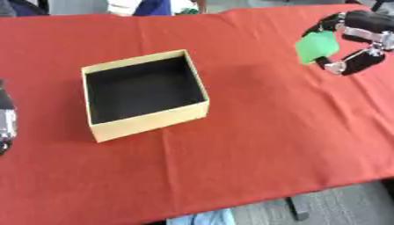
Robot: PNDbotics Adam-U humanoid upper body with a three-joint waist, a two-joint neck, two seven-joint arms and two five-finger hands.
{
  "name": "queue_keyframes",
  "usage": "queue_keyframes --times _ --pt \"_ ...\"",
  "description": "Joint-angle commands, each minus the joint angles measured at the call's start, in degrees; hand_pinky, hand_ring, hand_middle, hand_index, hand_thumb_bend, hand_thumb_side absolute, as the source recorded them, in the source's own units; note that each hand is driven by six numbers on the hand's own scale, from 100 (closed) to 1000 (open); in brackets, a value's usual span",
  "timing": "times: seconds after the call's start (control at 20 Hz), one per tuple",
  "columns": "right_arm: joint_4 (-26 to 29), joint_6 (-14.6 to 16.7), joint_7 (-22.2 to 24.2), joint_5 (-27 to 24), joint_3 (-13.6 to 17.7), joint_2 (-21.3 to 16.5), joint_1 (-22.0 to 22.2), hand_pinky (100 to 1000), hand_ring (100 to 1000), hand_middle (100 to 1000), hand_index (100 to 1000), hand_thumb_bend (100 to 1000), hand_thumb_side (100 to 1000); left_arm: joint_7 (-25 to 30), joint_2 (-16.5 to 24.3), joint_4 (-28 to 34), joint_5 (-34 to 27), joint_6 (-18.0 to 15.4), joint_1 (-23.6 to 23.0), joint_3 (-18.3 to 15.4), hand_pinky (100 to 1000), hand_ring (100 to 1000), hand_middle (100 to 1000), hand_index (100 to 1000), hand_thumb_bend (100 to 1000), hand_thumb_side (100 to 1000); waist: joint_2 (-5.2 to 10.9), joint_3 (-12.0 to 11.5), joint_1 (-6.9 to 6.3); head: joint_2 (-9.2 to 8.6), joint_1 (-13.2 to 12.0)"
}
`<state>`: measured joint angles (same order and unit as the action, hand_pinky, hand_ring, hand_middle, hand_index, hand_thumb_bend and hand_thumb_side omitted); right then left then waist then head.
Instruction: Pick up objects on the table and place them in the box.
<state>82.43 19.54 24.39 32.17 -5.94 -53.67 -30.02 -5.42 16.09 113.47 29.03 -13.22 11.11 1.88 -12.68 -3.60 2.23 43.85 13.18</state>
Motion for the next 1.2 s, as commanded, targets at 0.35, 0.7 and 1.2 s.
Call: queue_keyframes --times 0.35,0.7,1.2 --pt "-7.7 3.4 4.8 6.2 -4.6 5.5 -16.8 789 784 576 799 100 100 2.3 1.1 1.1 -1.4 -1.1 0.7 1.8 599 376 393 602 100 416 1.17 -2.2 0.67 0.27 2.9" --pt "-19.3 5.6 7.2 14.6 -6.8 14.3 -24.2 793 793 594 815 100 100 3.4 0.9 1.1 -2.4 -1.9 1.6 2.8 598 376 394 602 100 414 0.84 -4.7 0.98 0.1 5.3" --pt "-29.2 9.0 3.8 28.7 -6.1 21.3 -28.0 804 809 619 829 107 100 3.3 0.7 1.1 -3.0 -2.4 2.0 2.8 594 375 393 602 100 406 0.94 -7.0 1.29 -0.12 7.4"
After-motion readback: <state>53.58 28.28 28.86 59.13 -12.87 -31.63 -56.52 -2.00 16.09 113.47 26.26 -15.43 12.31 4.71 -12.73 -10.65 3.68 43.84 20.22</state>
